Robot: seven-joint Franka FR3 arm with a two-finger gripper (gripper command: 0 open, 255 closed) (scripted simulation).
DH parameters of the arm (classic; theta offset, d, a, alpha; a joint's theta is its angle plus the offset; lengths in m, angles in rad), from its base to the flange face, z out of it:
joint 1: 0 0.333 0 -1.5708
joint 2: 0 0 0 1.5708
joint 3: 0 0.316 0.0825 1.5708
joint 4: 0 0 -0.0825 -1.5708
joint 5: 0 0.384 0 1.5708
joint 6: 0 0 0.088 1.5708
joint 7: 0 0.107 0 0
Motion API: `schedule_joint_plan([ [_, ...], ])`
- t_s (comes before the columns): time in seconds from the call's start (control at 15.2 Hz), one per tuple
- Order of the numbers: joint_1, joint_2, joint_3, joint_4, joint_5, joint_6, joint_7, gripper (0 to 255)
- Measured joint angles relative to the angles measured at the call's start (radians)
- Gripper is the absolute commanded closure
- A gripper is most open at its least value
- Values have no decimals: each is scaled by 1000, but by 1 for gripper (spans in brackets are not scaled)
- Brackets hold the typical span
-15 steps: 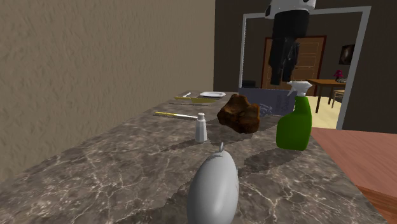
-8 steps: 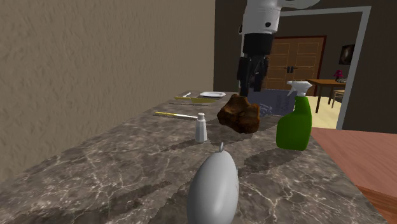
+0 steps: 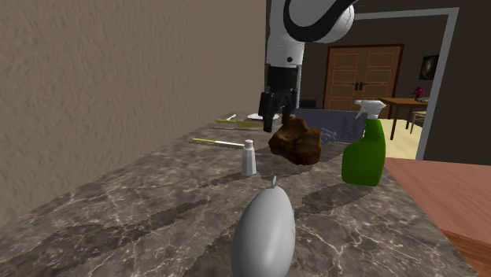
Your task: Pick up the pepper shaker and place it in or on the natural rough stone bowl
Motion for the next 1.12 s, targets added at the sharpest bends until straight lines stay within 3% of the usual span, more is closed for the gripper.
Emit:
schedule_joint_plan([
  [0.59, 11, 312, -7, 313, -52, 40, 17, 0],
  [1.12, 9, 383, -11, 324, -60, 102, 20, 0],
])
